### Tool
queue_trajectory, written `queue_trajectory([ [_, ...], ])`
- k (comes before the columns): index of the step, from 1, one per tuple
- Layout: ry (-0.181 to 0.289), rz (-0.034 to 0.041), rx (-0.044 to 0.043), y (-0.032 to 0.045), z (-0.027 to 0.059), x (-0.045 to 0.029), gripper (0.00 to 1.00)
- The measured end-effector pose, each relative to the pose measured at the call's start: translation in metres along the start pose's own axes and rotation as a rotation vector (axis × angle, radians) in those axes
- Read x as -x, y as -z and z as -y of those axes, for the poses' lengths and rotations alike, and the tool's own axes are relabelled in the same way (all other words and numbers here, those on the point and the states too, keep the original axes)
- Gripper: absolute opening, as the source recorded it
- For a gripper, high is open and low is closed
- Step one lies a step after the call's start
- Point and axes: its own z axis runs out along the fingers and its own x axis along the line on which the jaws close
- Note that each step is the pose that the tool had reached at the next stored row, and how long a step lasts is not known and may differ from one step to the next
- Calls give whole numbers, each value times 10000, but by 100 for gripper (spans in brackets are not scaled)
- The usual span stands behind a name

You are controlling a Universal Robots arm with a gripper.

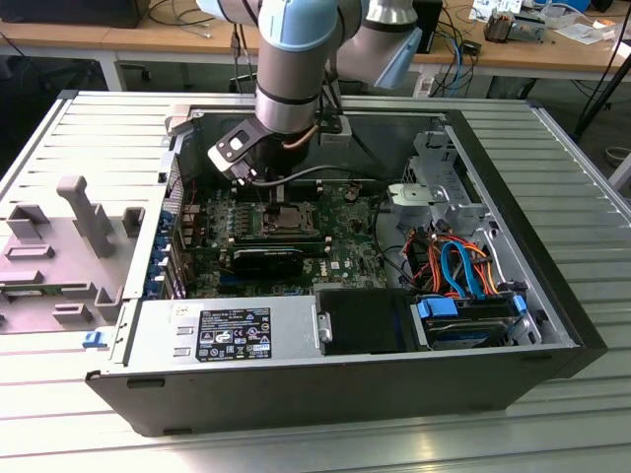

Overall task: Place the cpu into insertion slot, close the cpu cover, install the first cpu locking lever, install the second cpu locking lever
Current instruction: 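Close the cpu cover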

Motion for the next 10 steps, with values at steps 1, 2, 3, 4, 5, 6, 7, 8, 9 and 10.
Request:
queue_trajectory([
  [1,27,-81,-31,4,-45,1,11],
  [2,48,-124,-42,8,-64,2,11],
  [3,71,-162,-48,14,-78,2,11],
  [4,102,-179,-51,29,-85,1,11],
  [5,157,-174,-56,71,-84,-1,11],
  [6,206,-169,-58,104,-83,-3,11],
  [7,233,-166,-60,125,-81,-4,11],
  [8,257,-159,-63,147,-79,-5,11],
  [9,282,-131,-66,181,-76,-7,11],
  [10,289,-108,-67,194,-75,-8,11],
])
